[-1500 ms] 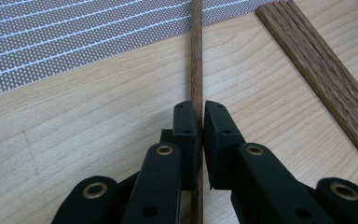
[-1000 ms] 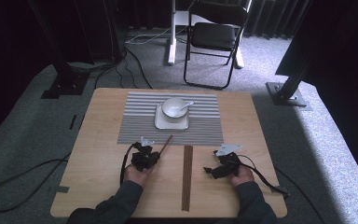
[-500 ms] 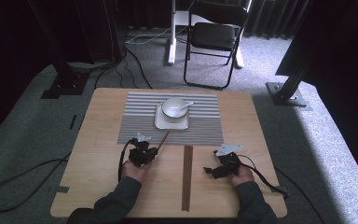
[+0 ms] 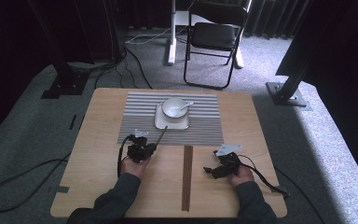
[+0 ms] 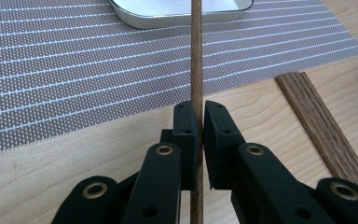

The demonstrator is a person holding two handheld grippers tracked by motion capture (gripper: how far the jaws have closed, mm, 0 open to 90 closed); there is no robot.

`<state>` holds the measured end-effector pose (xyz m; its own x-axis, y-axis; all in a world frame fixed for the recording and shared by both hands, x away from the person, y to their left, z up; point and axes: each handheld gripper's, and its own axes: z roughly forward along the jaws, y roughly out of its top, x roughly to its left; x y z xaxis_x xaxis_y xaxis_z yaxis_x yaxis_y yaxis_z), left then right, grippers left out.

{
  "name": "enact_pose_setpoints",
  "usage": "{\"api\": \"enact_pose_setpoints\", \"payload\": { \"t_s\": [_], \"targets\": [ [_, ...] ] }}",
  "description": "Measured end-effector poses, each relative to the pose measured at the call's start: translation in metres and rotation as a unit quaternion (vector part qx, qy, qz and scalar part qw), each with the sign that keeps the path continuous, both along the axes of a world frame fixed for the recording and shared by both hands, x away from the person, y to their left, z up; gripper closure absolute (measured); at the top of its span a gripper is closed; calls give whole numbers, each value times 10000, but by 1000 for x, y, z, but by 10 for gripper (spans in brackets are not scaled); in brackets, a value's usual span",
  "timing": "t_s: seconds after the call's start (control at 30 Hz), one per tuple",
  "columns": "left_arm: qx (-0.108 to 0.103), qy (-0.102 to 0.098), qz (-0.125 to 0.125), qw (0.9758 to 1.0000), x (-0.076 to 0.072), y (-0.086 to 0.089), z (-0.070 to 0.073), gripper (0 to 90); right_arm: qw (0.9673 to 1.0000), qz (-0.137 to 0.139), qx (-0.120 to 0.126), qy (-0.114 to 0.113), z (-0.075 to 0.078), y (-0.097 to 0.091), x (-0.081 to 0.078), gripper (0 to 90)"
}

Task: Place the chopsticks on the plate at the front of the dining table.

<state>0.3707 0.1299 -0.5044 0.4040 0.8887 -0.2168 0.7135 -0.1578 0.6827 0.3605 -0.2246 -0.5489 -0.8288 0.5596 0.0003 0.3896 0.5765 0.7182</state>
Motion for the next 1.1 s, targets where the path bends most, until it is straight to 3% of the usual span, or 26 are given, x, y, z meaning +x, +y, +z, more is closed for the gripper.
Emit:
{"api": "enact_pose_setpoints", "payload": {
  "t_s": [0.33,0.47,1.1],
  "targets": [
    [-55,-41,118,9999,8,6,6,844,10000,0,0,3,0,0,0,113],
    [-237,10,141,9996,13,8,8,844,10000,0,0,1,0,0,0,113],
    [-355,-97,257,9990,24,10,20,844,10000,-1,2,3,0,0,0,113]
  ]
}}
